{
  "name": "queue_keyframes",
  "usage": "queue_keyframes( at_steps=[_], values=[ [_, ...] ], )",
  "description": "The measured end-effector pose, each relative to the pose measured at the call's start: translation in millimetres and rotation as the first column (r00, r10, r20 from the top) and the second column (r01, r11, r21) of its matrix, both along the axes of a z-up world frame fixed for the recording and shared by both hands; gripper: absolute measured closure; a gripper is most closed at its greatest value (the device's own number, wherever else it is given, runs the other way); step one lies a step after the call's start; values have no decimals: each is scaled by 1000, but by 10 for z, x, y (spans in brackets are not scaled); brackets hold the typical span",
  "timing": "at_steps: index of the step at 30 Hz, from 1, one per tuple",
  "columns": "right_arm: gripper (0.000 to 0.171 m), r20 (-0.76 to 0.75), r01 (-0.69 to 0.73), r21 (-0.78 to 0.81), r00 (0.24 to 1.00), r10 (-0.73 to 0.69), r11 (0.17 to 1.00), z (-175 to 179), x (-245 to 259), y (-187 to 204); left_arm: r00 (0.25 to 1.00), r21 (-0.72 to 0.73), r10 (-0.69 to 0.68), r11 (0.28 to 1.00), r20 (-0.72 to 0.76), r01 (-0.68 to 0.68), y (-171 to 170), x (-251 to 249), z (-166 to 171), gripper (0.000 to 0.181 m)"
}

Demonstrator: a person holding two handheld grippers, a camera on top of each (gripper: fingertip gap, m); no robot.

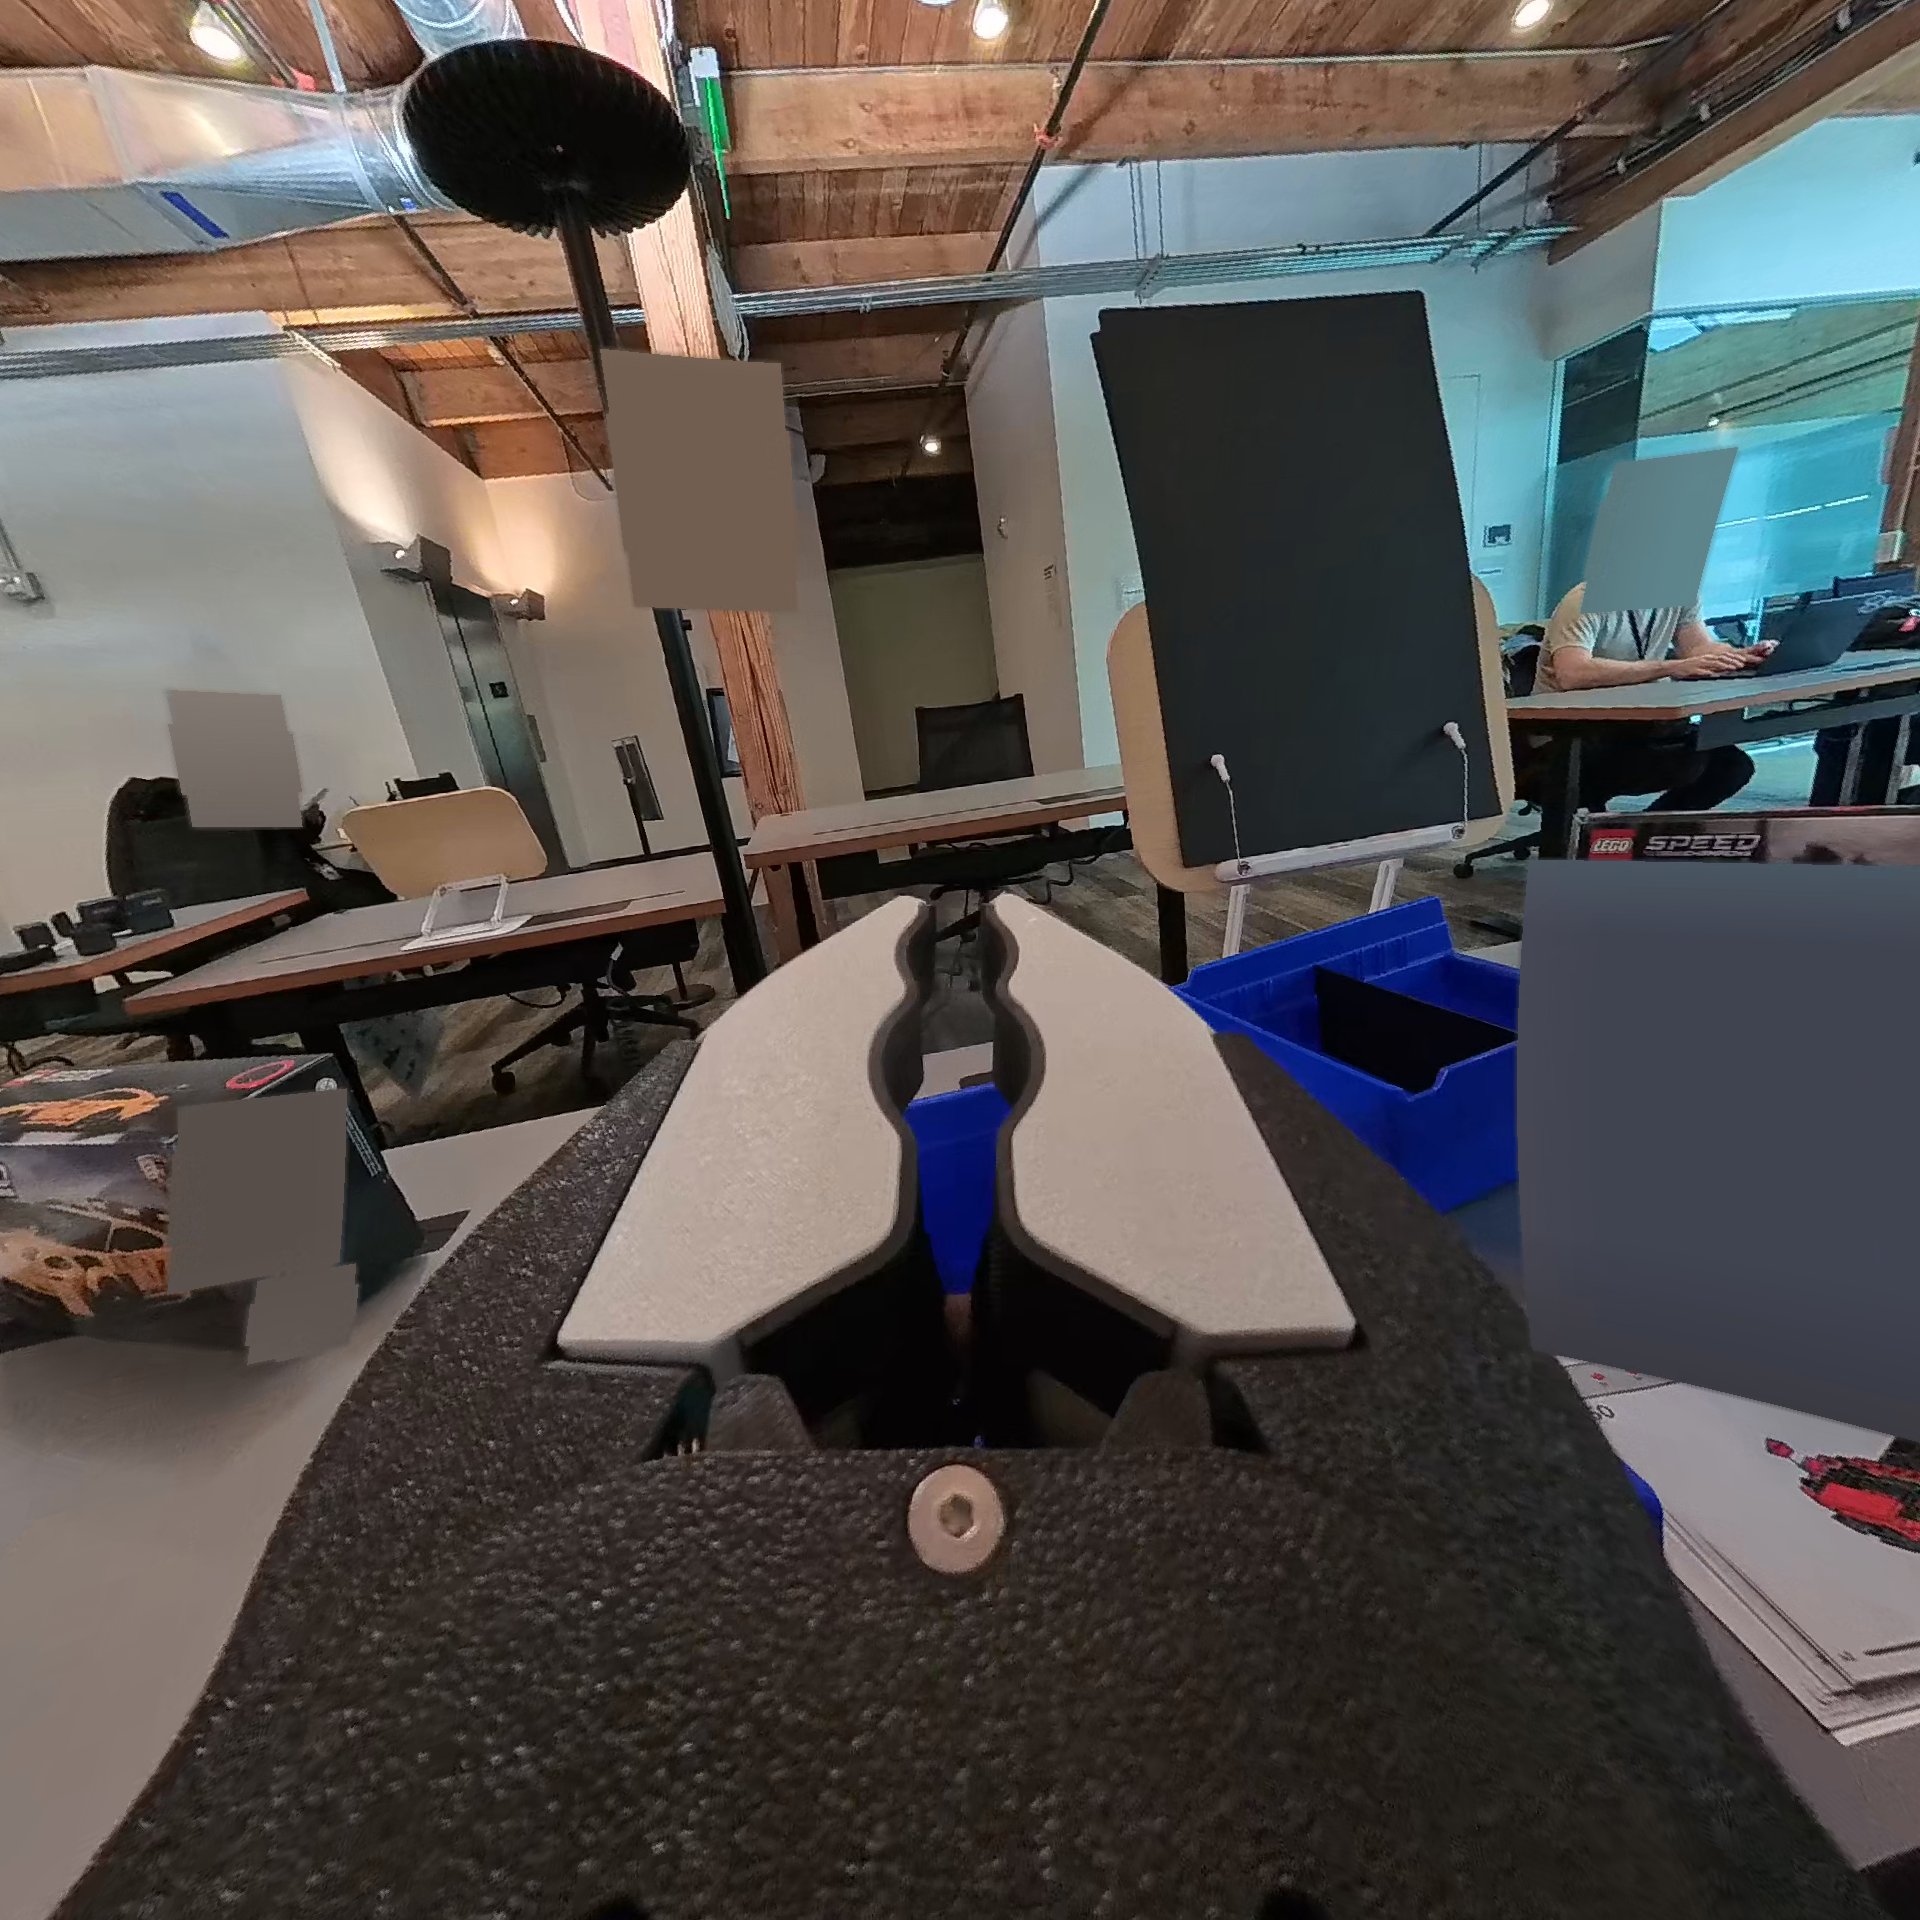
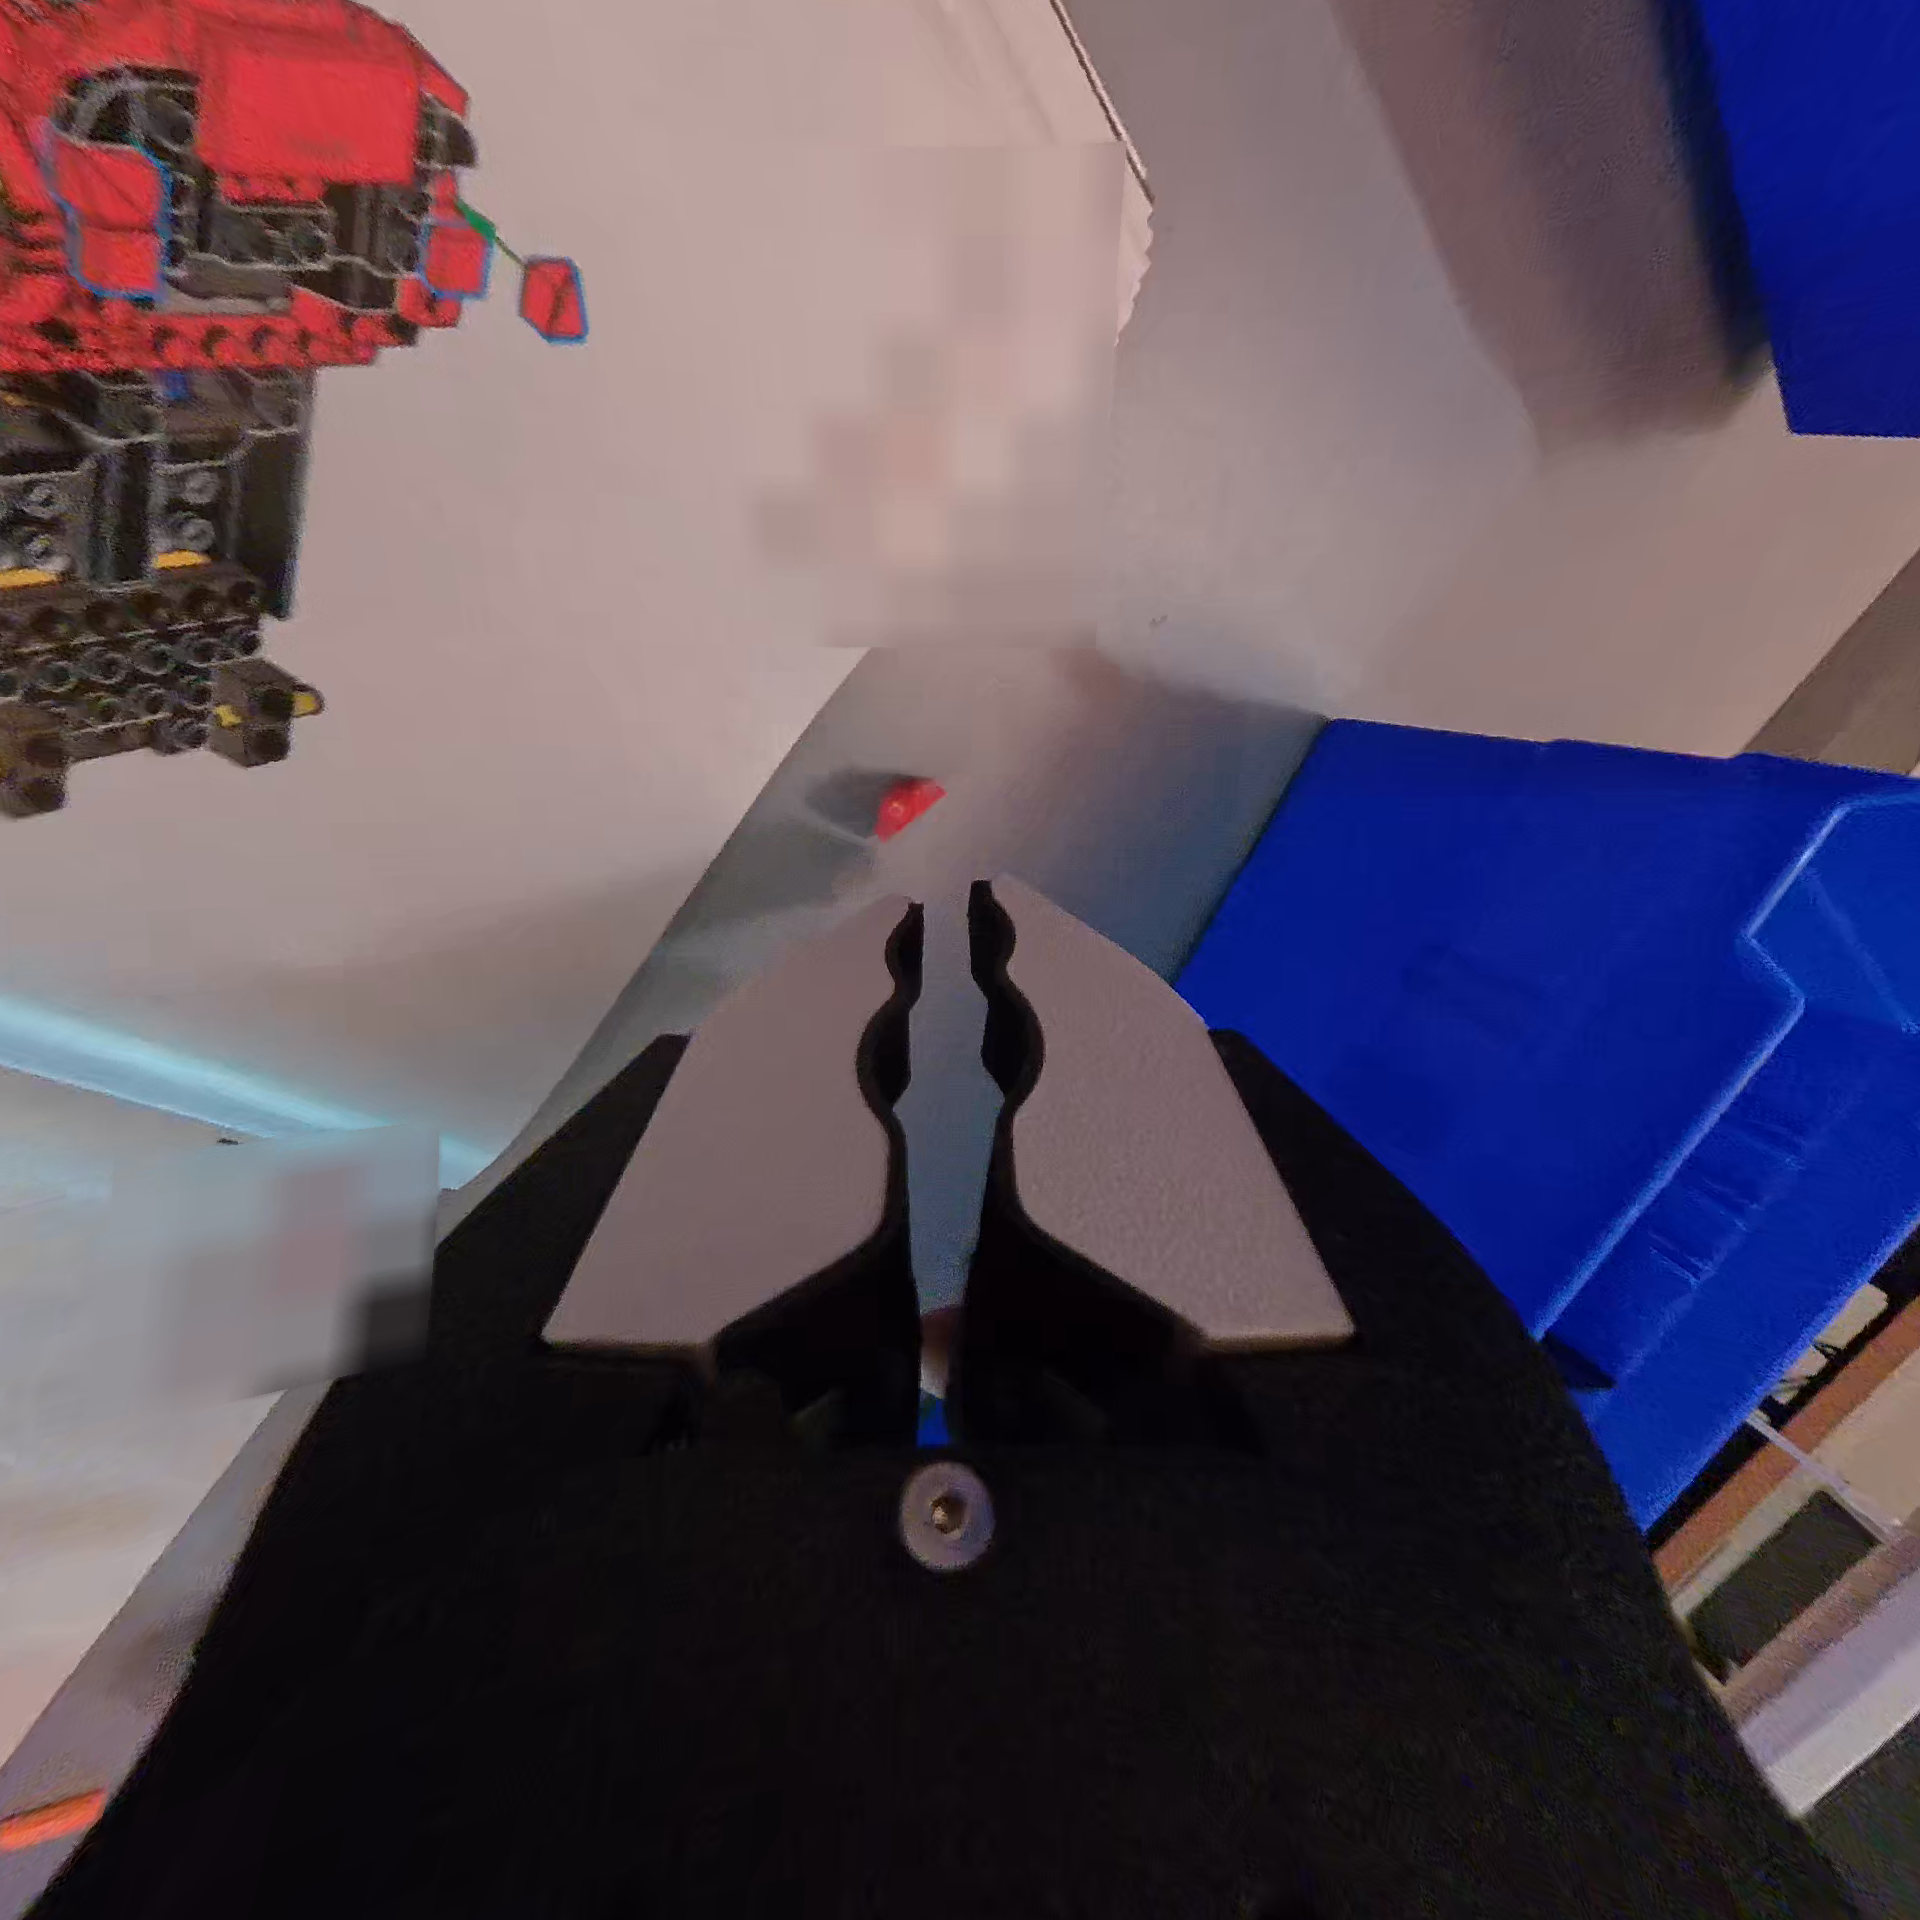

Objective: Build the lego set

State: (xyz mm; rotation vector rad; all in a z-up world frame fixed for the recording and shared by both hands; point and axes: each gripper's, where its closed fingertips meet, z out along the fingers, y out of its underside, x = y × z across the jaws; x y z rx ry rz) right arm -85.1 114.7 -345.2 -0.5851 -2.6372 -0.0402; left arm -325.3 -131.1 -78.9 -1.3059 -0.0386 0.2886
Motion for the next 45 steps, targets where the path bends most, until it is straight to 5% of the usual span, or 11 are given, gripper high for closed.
queue_keyframes(
  at_steps=[4, 7, 10, 11, 15, 24, 36, 39, 45],
  values=[
    [162, 6, -11, 22, 1000, 10, 1000, 16, 82, 3, 1000, 8, 3, 1000, -8, -3, -28, 10, 21, 174],
    [170, -41, 198, -129, 978, -205, 972, 101, 13, -20, 1000, 14, 8, 1000, -8, -8, -54, 1, 33, 174],
    [168, 195, 501, -424, 864, -465, 754, 30, 48, -322, 1000, 25, 12, 1000, -7, -12, -83, -10, 47, 174],
    [167, 222, 510, -469, 858, -463, 721, 27, 42, -403, 1000, 27, 12, 1000, -6, -11, -91, -14, 50, 174],
    [145, 47, 342, -333, 937, -346, 879, -40, 45, -327, 1000, 35, 10, 999, -4, -10, -121, -20, 60, 174],
    [152, 121, 500, -453, 855, -505, 738, -141, -10, -319, 1000, 53, 16, 998, 4, -16, -175, -54, 77, 174],
    [164, 157, 478, -530, 867, -473, 700, -153, -3, -292, 1000, 52, 17, 998, -1, -17, -170, -61, 73, 174],
    [164, 265, 509, -668, 845, -465, 543, -69, 36, -432, 1000, 53, 16, 998, -2, -16, -171, -62, 73, 174],
    [164, 703, 753, -648, 533, -472, -115, -21, 121, -261, 1000, 47, 8, 999, -5, -8, -157, -40, 70, 173]
  ],
)
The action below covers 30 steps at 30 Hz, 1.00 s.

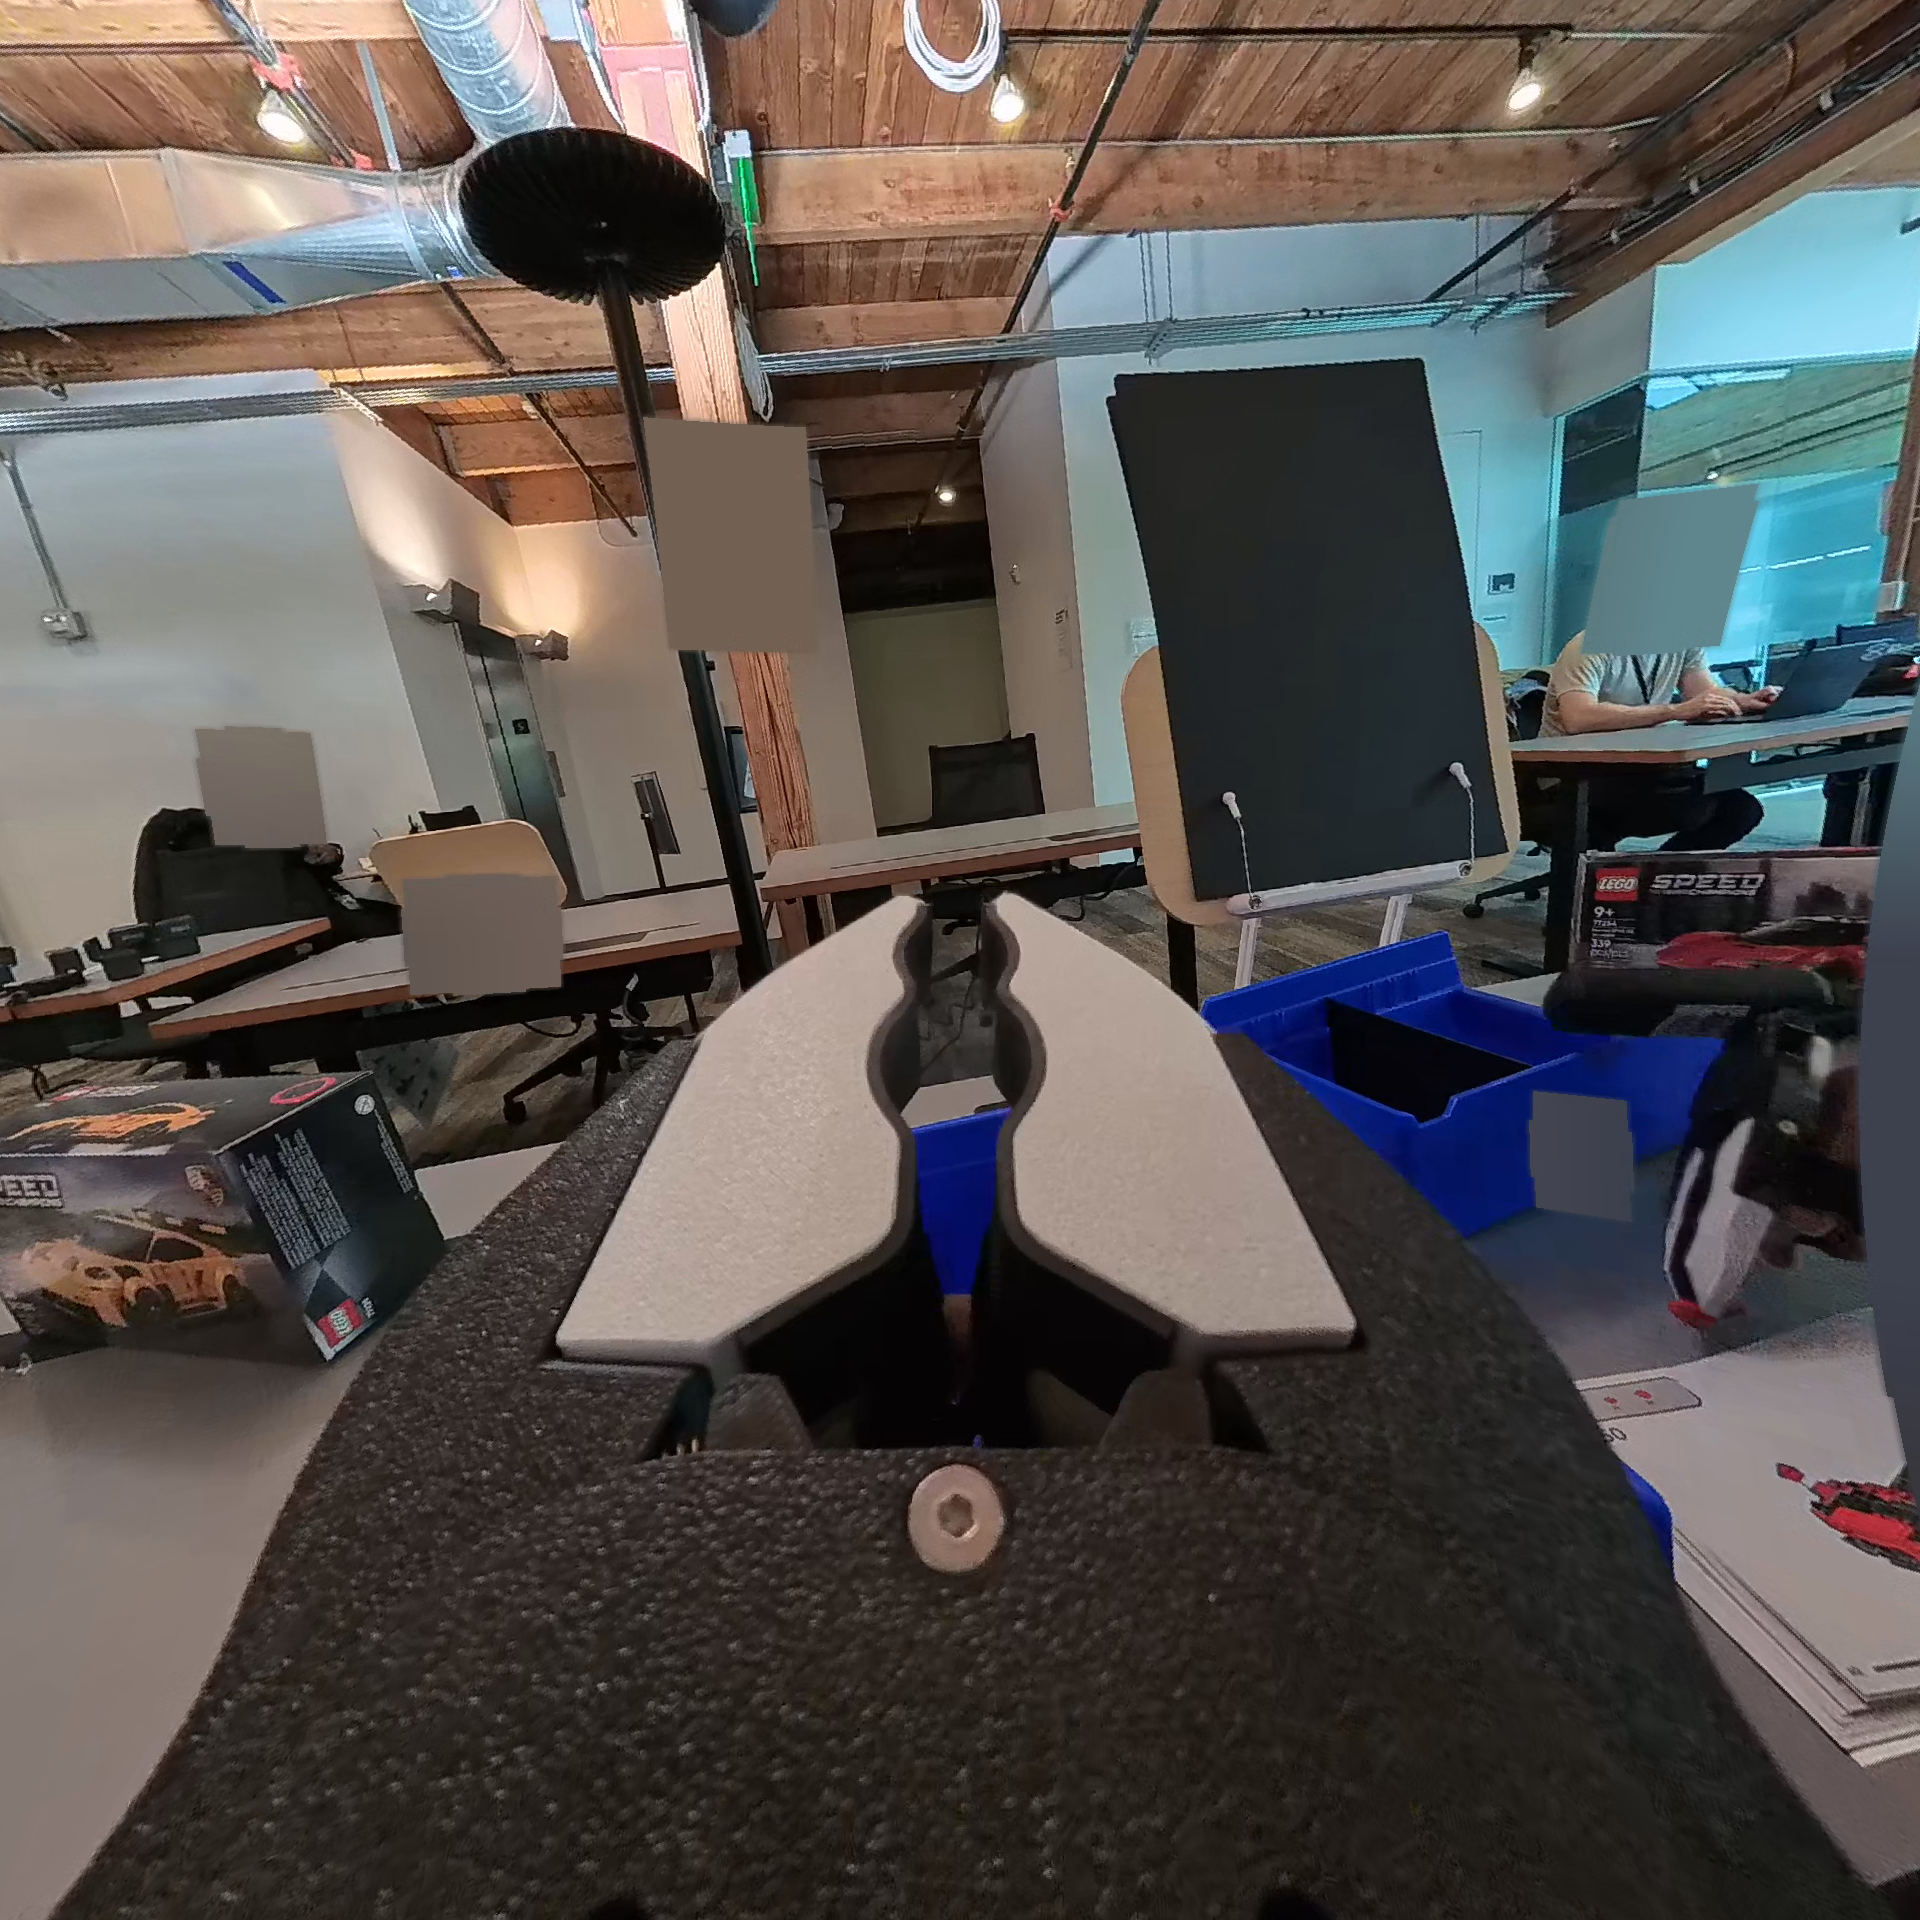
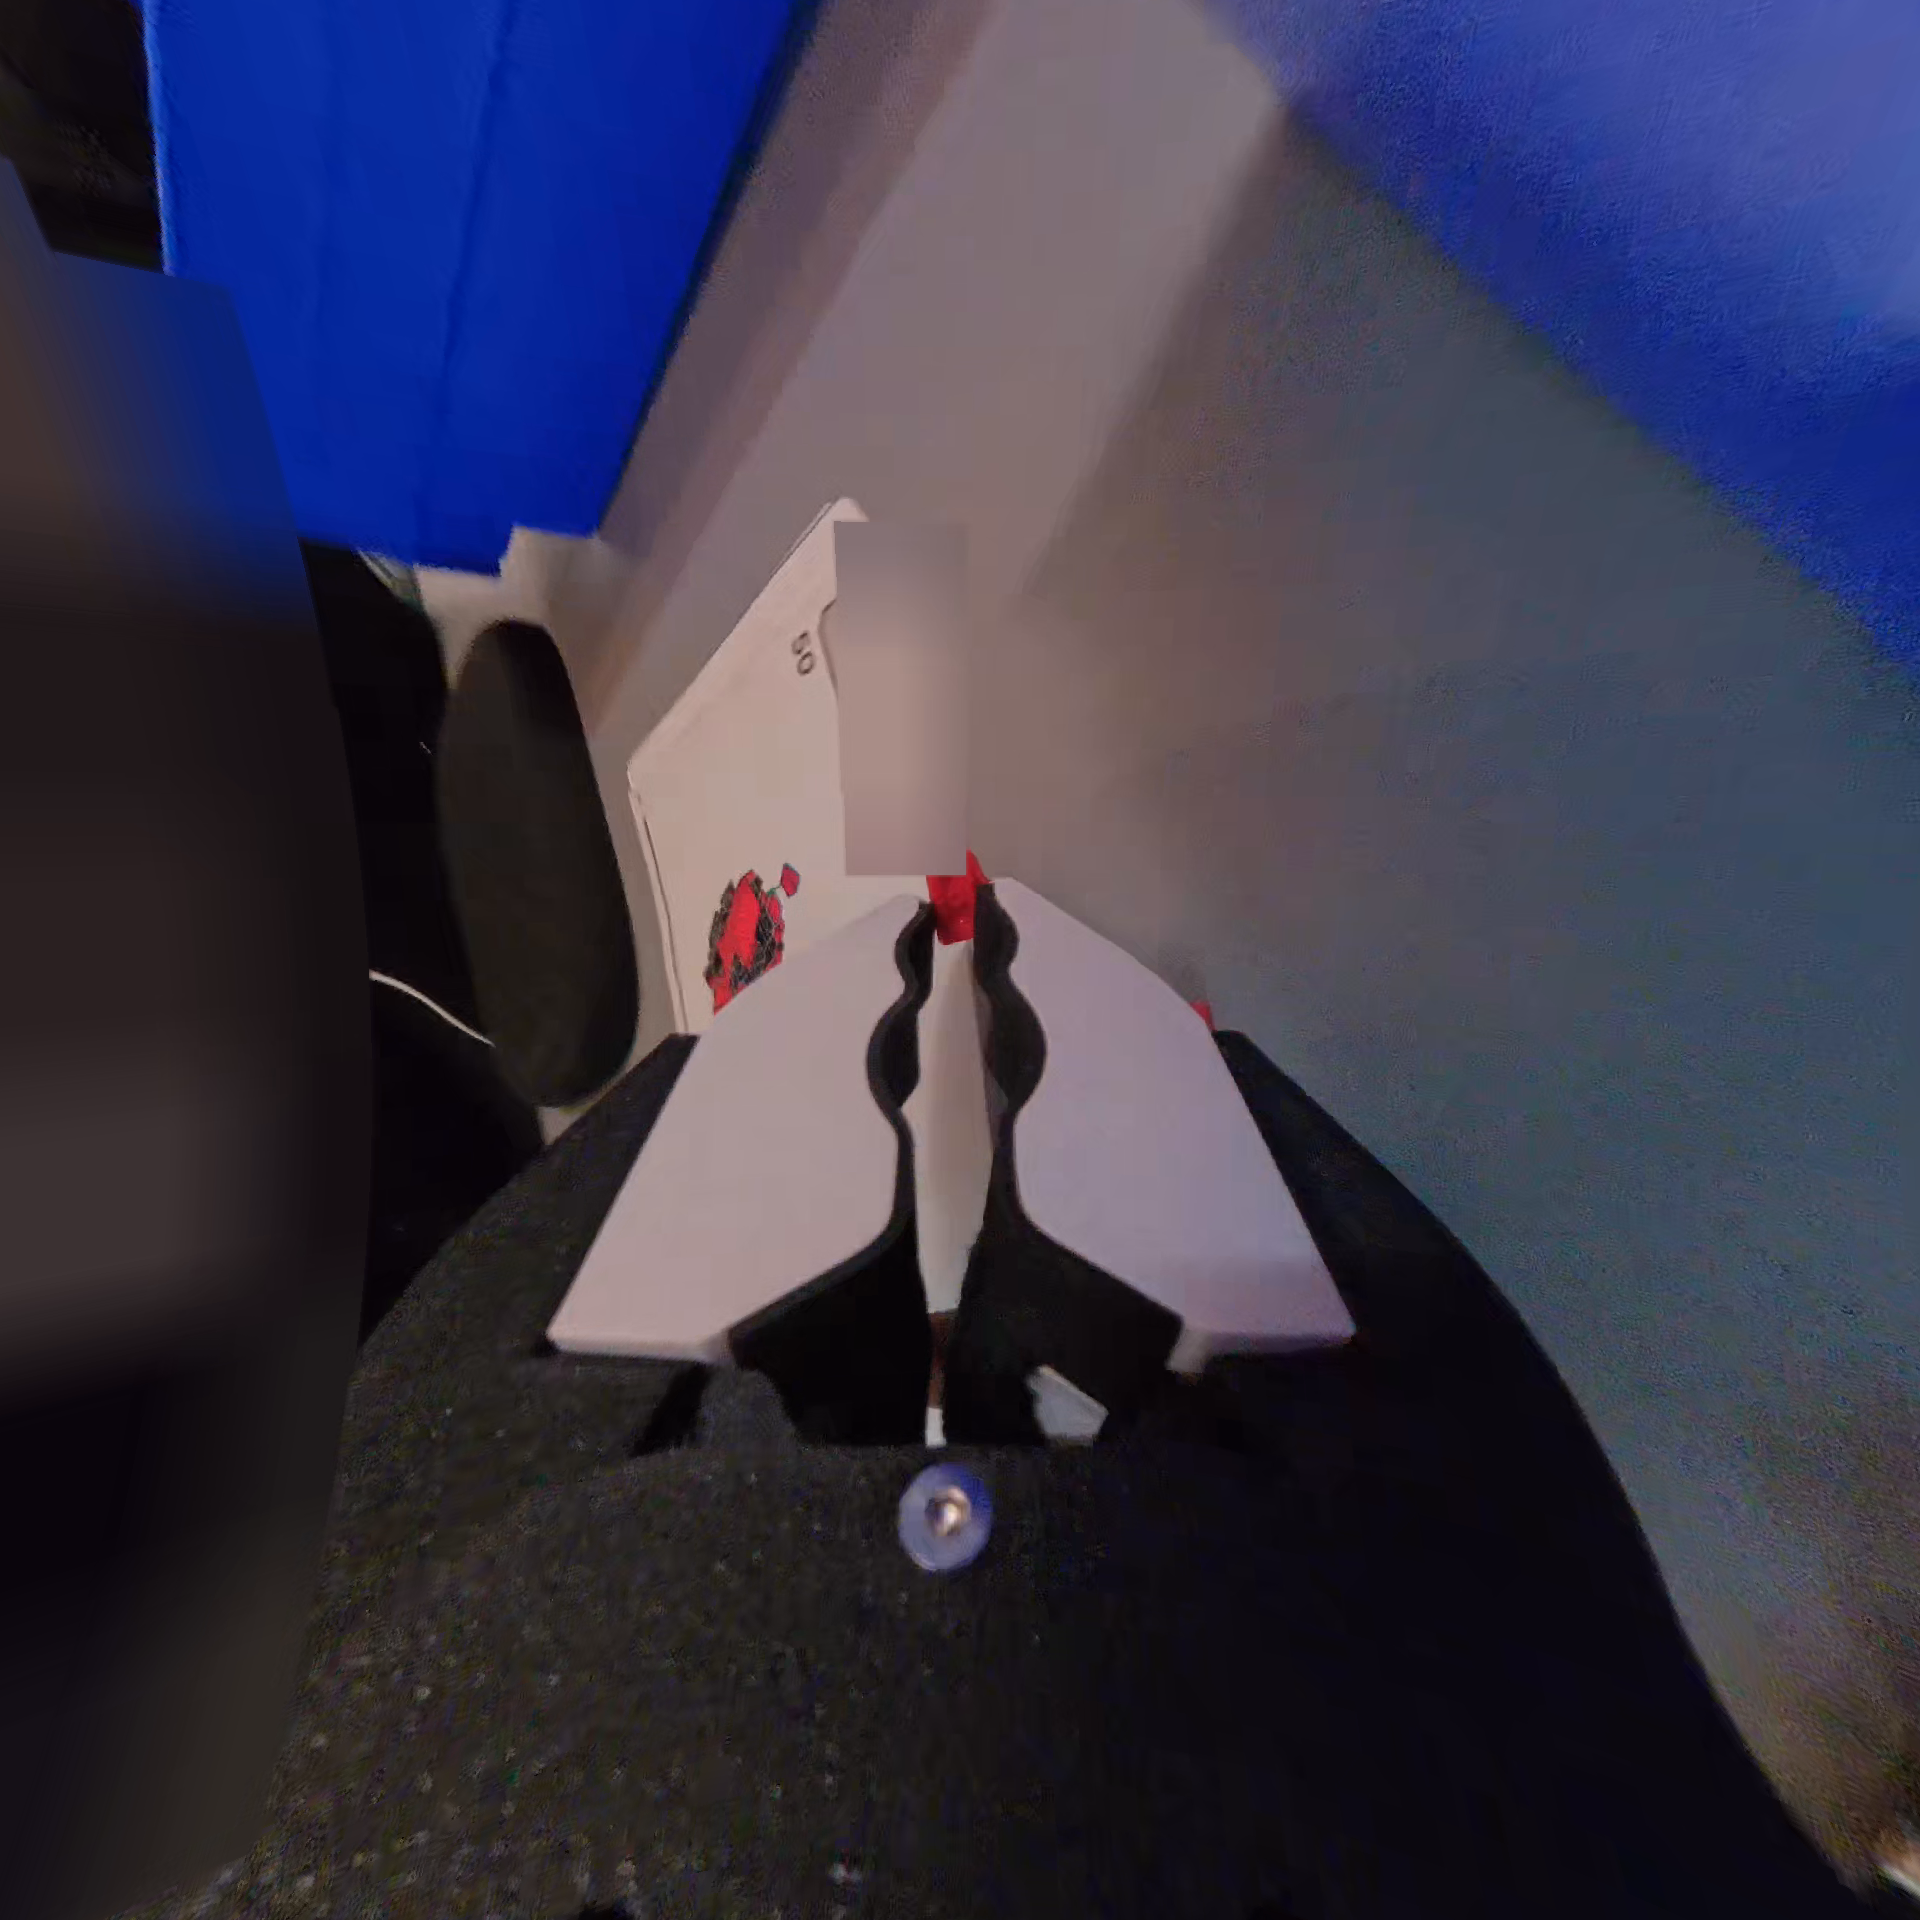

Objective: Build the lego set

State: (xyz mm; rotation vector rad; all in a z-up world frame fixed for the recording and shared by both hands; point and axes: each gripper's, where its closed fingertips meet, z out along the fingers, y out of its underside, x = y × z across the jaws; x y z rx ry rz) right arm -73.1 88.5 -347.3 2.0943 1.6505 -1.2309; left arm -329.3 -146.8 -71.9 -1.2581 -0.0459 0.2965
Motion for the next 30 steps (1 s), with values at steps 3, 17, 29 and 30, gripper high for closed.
queue_keyframes(
  at_steps=[3, 17, 29, 30],
  values=[
    [164, 24, 82, -7, 996, -82, 997, -19, 32, 172, 1000, -6, 3, 1000, -4, -3, -4, 2, -3, 173],
    [164, -175, 169, -66, 968, -178, 984, 201, -164, -160, 1000, -19, -5, 1000, -9, 4, 34, 26, -17, 173],
    [163, -85, 374, 19, 925, -371, 927, -68, 28, 220, 1000, -5, -5, 1000, -3, 5, -31, 11, 2, 174],
    [163, -82, 379, 32, 923, -376, 925, -68, 47, 250, 1000, -9, -5, 1000, -3, 5, -27, 13, -4, 174]
  ],
)
